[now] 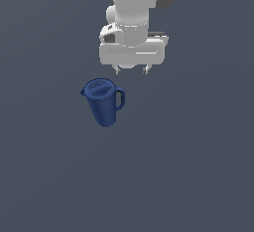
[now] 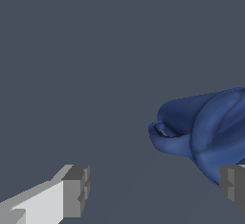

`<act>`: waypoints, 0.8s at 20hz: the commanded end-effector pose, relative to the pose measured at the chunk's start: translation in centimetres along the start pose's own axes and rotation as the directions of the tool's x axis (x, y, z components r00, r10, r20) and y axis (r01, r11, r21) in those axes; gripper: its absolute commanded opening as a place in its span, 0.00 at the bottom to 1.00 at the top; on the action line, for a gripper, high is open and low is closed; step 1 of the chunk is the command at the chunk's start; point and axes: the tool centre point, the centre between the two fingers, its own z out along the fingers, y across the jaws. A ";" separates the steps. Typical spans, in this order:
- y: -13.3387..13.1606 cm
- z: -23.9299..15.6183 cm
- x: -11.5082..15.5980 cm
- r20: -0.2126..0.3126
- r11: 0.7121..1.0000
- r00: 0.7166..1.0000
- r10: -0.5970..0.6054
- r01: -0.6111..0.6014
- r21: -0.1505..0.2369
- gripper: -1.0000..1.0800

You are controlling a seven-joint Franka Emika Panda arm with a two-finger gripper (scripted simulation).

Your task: Pick up the object and move it to a goal position.

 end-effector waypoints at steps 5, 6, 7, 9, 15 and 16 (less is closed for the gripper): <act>-0.4 0.0 0.0 0.000 1.000 1.000 0.000 0.000 -0.001 0.62; -0.7 0.0 0.0 -0.001 1.000 1.000 -0.002 0.002 -0.002 0.62; -0.8 -0.1 0.0 -0.002 1.000 1.000 -0.003 0.003 -0.002 0.62; -0.9 -0.3 0.0 -0.004 1.000 1.000 -0.008 0.008 -0.004 0.62; -1.0 -1.6 -0.1 -0.021 0.999 0.999 -0.037 0.037 -0.018 0.62; -1.1 -1.9 -0.1 -0.025 0.999 0.999 -0.045 0.044 -0.022 0.62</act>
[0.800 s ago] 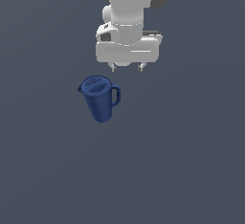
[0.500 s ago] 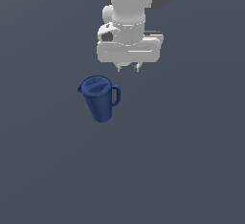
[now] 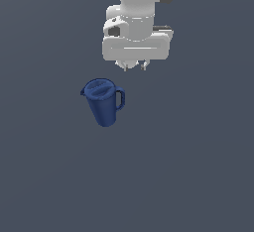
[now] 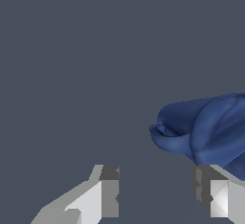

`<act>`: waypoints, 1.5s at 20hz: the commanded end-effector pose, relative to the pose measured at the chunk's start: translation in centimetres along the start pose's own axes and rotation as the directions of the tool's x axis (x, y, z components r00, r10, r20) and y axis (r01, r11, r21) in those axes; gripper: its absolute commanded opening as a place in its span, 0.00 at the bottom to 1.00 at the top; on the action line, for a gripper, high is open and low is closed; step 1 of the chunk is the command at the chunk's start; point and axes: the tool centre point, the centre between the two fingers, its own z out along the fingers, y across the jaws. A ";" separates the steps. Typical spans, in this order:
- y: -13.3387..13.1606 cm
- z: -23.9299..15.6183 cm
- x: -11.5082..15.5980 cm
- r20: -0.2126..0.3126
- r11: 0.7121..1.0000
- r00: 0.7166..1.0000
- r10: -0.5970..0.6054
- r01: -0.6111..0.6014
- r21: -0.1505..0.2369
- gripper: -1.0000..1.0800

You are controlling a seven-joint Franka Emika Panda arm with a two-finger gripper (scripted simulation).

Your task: Pick up the object and move it to a goal position.

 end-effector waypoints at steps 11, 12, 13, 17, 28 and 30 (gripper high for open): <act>-0.5 -6.1 -0.4 -0.067 0.986 0.988 -0.140 0.133 -0.103 0.62; -0.6 -6.7 -0.4 -0.072 0.982 0.985 -0.155 0.146 -0.118 0.62; -0.7 -7.3 -0.5 -0.076 0.978 0.983 -0.170 0.159 -0.133 0.62; -1.0 -9.6 -0.9 -0.085 0.958 0.970 -0.227 0.207 -0.200 0.62; -2.5 -14.2 -2.0 -0.042 0.856 0.930 -0.365 0.318 -0.407 0.62; -2.8 -14.8 -2.2 -0.023 0.830 0.922 -0.385 0.336 -0.444 0.62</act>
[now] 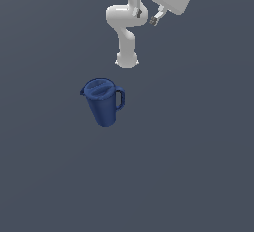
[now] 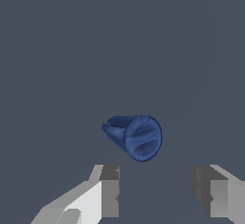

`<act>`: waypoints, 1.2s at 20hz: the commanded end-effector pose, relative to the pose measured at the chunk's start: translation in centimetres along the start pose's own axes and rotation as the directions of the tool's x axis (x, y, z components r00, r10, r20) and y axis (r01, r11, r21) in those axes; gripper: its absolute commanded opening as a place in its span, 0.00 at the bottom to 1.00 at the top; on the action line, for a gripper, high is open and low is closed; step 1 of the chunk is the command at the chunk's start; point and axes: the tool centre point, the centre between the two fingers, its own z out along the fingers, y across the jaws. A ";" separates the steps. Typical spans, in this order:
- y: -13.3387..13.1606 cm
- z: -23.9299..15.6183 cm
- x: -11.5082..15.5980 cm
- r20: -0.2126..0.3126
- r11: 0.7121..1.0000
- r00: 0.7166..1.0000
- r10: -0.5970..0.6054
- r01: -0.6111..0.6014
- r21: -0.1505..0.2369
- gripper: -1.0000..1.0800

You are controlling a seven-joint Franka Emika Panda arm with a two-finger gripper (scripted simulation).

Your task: Pick up the object and move it to a goal position.

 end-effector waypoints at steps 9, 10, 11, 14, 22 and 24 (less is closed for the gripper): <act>-1.1 -2.3 0.1 0.096 0.966 0.986 -0.137 0.155 -0.206 0.62; -1.2 -2.3 0.2 0.111 0.960 0.983 -0.149 0.171 -0.223 0.62; -1.4 -2.3 0.2 0.127 0.953 0.979 -0.160 0.187 -0.240 0.62; -1.9 -2.3 0.4 0.179 0.928 0.965 -0.192 0.238 -0.286 0.62; -3.5 -0.7 1.2 0.347 0.846 0.902 -0.257 0.384 -0.371 0.62; -3.9 0.1 1.4 0.394 0.822 0.879 -0.268 0.422 -0.381 0.62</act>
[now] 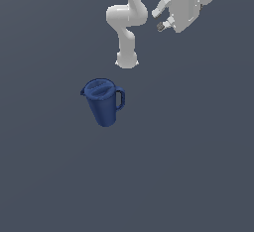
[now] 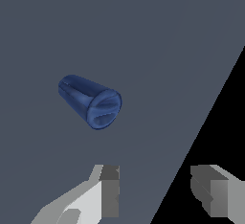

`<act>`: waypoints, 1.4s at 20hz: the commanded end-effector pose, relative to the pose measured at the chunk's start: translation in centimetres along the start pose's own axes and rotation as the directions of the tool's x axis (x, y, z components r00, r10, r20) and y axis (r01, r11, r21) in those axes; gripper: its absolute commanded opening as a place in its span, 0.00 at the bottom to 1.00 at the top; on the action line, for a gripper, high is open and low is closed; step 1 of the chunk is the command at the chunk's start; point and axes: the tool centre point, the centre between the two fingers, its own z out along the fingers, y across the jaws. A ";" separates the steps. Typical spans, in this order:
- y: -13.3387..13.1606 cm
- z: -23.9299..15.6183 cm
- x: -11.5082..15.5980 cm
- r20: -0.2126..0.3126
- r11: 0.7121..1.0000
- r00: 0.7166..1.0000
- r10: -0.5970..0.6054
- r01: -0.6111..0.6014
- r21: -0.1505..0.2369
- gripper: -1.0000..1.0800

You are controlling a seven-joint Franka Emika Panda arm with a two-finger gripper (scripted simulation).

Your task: Pick up the object and move it to a goal position.

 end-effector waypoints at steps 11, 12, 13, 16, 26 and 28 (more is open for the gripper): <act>-3.9 4.5 3.8 0.276 0.960 0.934 -0.227 0.262 -0.100 0.62; -4.3 5.0 4.1 0.299 0.953 0.922 -0.245 0.285 -0.100 0.62; -4.7 5.6 4.5 0.322 0.946 0.909 -0.263 0.308 -0.098 0.62; -6.0 7.5 5.4 0.390 0.922 0.865 -0.317 0.377 -0.086 0.62; -10.9 15.2 7.8 0.572 0.812 0.656 -0.493 0.583 0.031 0.62; -11.8 16.7 8.0 0.594 0.788 0.612 -0.522 0.612 0.061 0.62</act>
